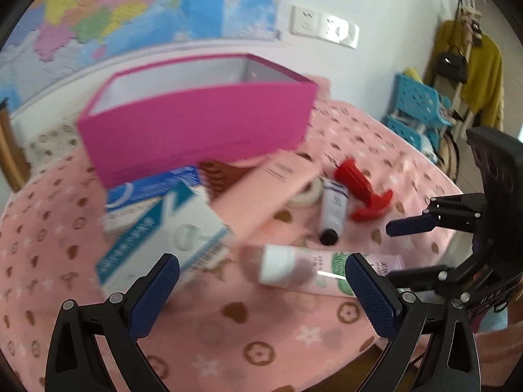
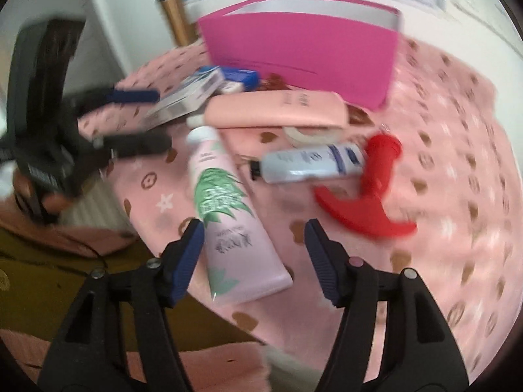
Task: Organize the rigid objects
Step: 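Move the right tool toward the white-green aloe tube and open its fingers, then close the right tool on the white-green aloe tube and lift it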
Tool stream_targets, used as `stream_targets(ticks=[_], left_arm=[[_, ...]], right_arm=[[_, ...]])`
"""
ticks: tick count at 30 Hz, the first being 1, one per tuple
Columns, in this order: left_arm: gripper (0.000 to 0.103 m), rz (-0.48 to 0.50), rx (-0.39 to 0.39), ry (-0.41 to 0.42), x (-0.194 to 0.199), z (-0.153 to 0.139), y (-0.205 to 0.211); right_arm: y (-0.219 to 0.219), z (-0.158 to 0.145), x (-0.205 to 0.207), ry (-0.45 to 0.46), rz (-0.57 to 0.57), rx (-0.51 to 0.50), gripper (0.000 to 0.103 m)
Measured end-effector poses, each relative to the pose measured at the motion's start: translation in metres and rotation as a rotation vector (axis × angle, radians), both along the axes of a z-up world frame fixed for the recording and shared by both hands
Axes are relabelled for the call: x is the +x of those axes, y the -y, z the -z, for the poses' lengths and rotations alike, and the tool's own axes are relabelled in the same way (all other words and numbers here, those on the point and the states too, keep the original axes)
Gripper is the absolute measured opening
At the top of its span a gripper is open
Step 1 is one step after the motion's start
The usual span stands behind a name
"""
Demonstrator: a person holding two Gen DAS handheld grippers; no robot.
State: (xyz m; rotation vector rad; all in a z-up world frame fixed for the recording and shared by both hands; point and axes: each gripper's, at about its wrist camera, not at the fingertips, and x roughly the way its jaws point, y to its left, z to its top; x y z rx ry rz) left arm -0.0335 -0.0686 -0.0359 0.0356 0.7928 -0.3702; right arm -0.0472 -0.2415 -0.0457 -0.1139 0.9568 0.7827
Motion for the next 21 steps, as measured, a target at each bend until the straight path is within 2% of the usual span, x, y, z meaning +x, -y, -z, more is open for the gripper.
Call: stream_targets(ticks=[3, 6, 12, 16, 18, 19, 21], left_arm=[[0.103, 0.008, 0.026, -0.004, 0.002, 0.003, 0.005], [0.103, 0.017, 0.038, 0.012, 0.005, 0.003, 0.006], [0.093, 0.042, 0.041, 0.014, 0.007, 0.003, 0.008], [0.086, 0.09, 0.007, 0.0, 0.004, 0.004, 0.012], [0.086, 0.103, -0.005, -0.01, 0.003, 0.004, 0.011], [0.085, 0.103, -0.006, -0.014, 0.004, 0.005, 0.011], [0.085, 0.102, -0.016, -0.035, 0.006, 0.008, 0.009]], right_arm=[[0.015, 0.003, -0.007, -0.044, 0.055, 0.063, 0.065], [0.018, 0.006, -0.007, -0.081, 0.083, 0.085, 0.065], [0.02, 0.013, -0.016, -0.137, 0.094, 0.135, 0.064], [0.015, 0.014, -0.016, -0.149, 0.109, 0.158, 0.061], [0.014, 0.015, -0.014, -0.151, 0.117, 0.171, 0.056], [0.014, 0.015, -0.013, -0.153, 0.129, 0.172, 0.049], [0.017, 0.017, -0.008, -0.163, 0.155, 0.189, 0.046]])
